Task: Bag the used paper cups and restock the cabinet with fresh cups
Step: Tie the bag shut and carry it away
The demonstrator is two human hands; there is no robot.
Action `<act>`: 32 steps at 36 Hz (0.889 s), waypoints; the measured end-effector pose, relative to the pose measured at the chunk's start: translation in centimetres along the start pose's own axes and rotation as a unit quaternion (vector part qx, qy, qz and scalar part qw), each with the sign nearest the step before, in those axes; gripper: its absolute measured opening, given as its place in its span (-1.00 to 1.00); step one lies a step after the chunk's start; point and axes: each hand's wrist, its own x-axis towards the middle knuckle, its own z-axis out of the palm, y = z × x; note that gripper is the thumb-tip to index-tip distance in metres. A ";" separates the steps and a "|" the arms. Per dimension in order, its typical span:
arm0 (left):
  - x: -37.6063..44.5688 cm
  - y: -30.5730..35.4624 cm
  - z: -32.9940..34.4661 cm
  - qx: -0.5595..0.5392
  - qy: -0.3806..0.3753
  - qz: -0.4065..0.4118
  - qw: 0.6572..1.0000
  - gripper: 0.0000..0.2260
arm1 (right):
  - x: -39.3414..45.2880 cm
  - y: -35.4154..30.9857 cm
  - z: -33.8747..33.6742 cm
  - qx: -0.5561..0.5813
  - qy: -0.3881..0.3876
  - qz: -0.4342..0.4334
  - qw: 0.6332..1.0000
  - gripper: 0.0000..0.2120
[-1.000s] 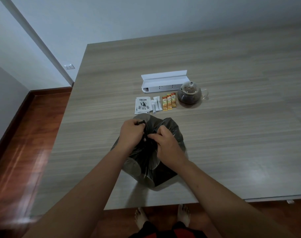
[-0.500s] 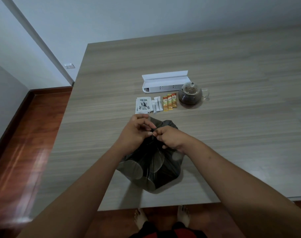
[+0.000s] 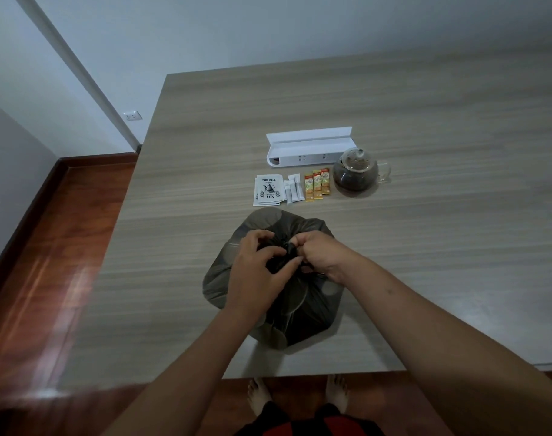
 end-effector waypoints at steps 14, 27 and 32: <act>1.2 -2.9 -1.0 0.067 -0.004 0.025 0.997 -0.91 | 0.1 1.3 -0.5 -0.031 0.108 -0.079 0.991 -0.78; 1.1 -3.9 -1.7 0.080 -0.008 0.023 0.996 -0.94 | 1.0 2.8 -0.8 -0.030 0.165 -0.089 0.982 -0.77; 1.3 -3.8 -1.7 0.091 -0.013 0.015 0.996 -0.94 | 0.9 2.7 -0.8 -0.036 0.181 -0.099 0.978 -0.76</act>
